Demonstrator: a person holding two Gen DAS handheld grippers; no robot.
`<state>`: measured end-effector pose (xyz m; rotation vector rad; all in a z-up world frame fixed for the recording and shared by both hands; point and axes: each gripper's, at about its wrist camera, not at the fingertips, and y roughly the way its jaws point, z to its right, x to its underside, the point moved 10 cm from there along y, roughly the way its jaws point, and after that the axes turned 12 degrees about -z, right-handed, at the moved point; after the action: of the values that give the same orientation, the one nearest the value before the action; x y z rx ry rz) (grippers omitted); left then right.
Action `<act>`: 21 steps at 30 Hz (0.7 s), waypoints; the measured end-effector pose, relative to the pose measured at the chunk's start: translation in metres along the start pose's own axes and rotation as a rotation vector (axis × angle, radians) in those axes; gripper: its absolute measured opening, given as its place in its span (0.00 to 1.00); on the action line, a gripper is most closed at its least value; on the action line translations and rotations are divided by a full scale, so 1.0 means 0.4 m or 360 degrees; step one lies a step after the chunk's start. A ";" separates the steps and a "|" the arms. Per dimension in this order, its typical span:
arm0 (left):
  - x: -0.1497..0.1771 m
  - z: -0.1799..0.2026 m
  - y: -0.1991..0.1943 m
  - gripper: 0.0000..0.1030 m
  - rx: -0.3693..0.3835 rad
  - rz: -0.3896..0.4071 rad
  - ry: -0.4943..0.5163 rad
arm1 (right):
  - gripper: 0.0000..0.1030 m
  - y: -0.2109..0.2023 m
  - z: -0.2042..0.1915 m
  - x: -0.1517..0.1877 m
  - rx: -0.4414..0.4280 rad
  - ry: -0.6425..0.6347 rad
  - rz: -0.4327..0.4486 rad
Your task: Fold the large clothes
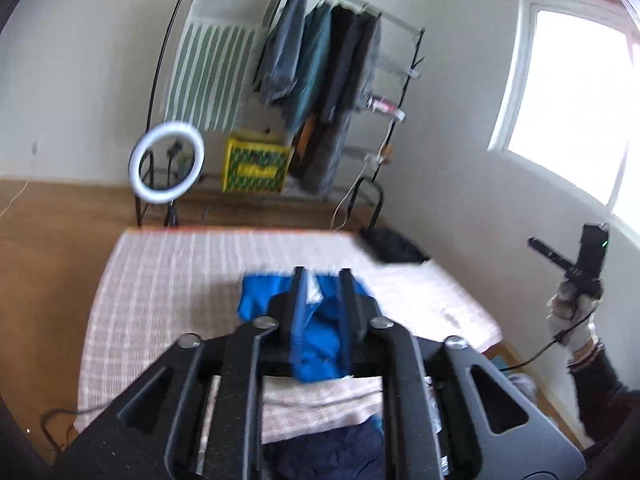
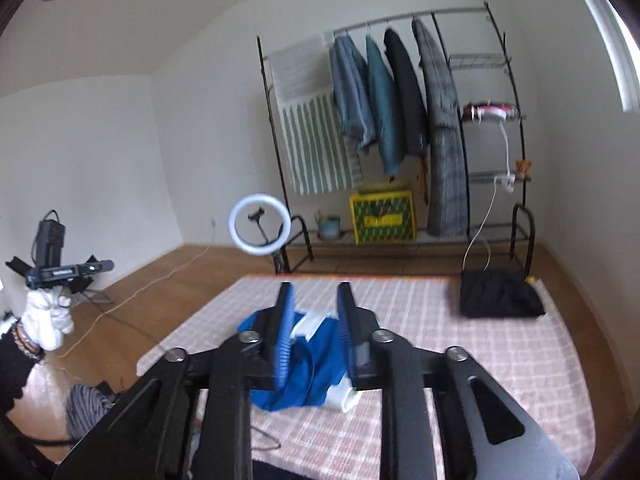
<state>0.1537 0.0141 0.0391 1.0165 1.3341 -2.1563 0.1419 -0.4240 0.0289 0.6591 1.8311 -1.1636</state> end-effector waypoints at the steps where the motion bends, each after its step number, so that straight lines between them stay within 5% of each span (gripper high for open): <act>1: -0.021 0.025 -0.033 0.20 0.0010 0.0022 0.0018 | 0.29 -0.023 -0.001 -0.020 0.0007 -0.0005 0.0042; 5: -0.061 0.076 -0.086 0.23 0.0031 0.0030 0.0051 | 0.36 -0.080 0.011 -0.084 -0.0026 0.0026 0.0166; 8: -0.057 0.068 -0.080 0.59 0.0006 0.0047 0.0018 | 0.45 -0.098 0.035 -0.105 -0.0002 0.0041 0.0211; 13: 0.027 -0.016 0.082 0.60 0.0069 -0.0073 -0.0182 | 0.48 -0.019 0.059 -0.050 -0.0013 0.0138 0.0068; 21: 0.204 -0.244 0.482 0.60 0.0174 -0.0362 -0.0747 | 0.48 0.327 0.048 0.162 -0.0125 0.0406 -0.0432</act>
<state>0.2641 0.0149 -0.1637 0.3617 1.1543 -2.4556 0.2184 -0.3860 -0.0909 0.5450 2.2251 -1.2167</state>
